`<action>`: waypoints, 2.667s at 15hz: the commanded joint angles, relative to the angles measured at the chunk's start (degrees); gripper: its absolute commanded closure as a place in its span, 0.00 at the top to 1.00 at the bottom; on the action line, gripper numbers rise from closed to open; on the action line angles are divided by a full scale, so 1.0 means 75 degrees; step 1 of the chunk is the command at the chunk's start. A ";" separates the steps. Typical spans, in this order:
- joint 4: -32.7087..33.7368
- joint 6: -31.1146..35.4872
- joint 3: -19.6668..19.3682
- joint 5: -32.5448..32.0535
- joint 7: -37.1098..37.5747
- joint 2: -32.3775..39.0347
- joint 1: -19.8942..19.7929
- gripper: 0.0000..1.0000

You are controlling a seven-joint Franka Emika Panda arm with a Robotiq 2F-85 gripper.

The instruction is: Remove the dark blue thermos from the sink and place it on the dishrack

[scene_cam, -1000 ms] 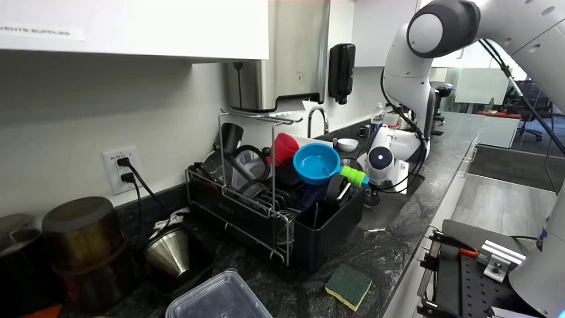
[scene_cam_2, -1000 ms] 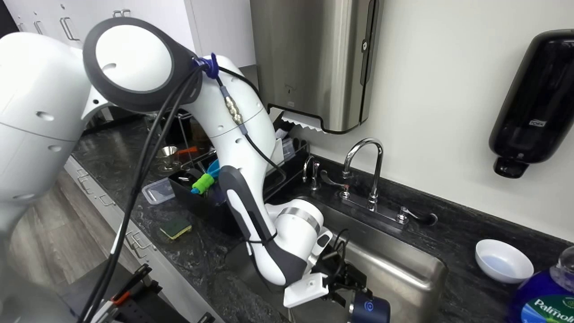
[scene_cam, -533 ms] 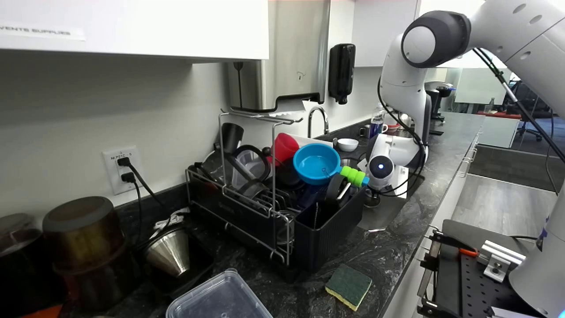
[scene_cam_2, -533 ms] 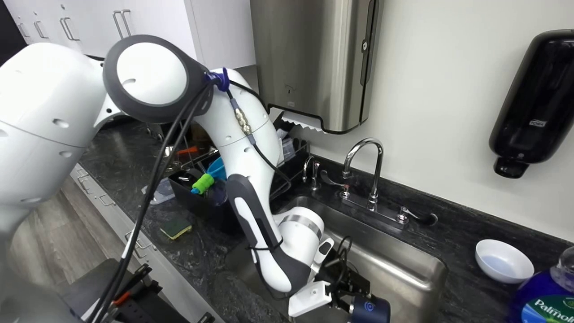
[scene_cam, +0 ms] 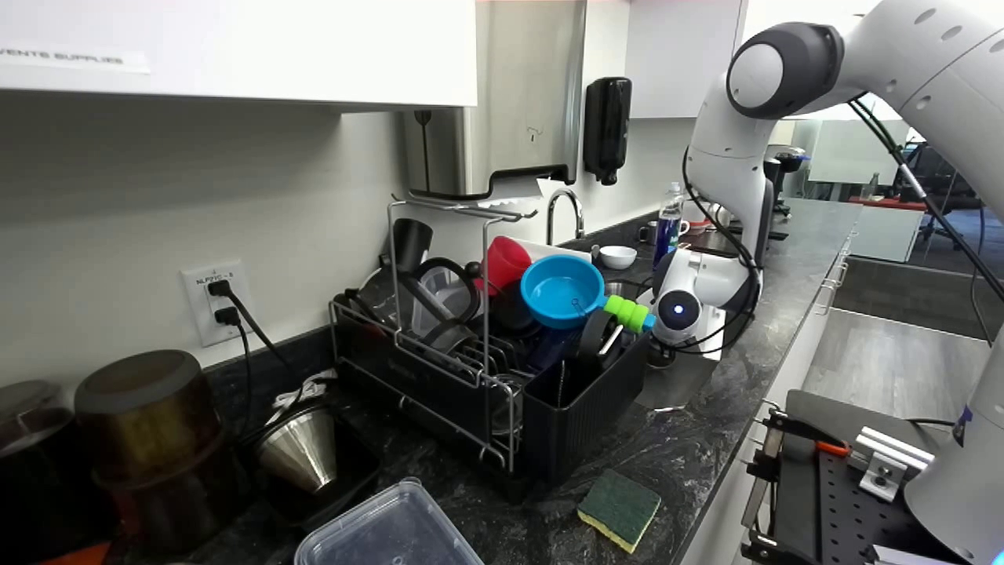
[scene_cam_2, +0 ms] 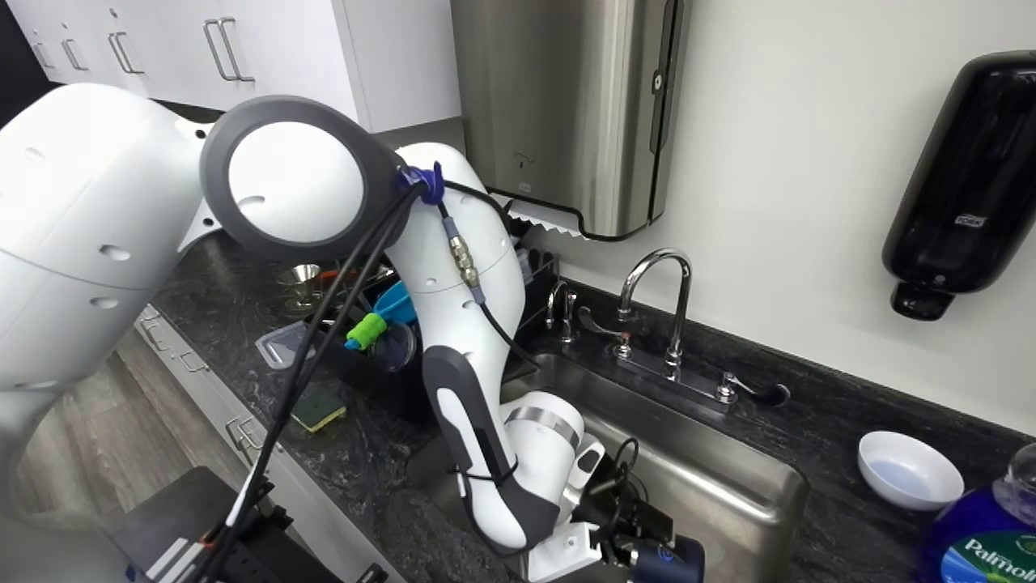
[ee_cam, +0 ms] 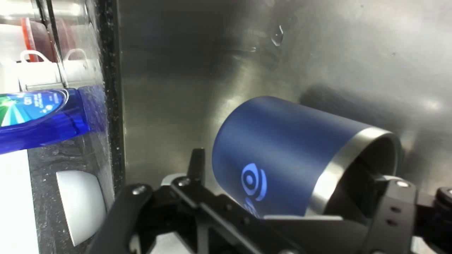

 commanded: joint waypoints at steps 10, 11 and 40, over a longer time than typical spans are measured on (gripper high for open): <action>0.0078 -0.0393 0.0494 -0.0463 -0.0107 -0.0099 -0.0483 0.05; 0.0095 -0.0404 0.0496 -0.0426 -0.0136 -0.0118 -0.0482 0.02; 0.0065 0.1052 0.0155 1.1052 -0.9056 -0.1640 -0.0191 0.02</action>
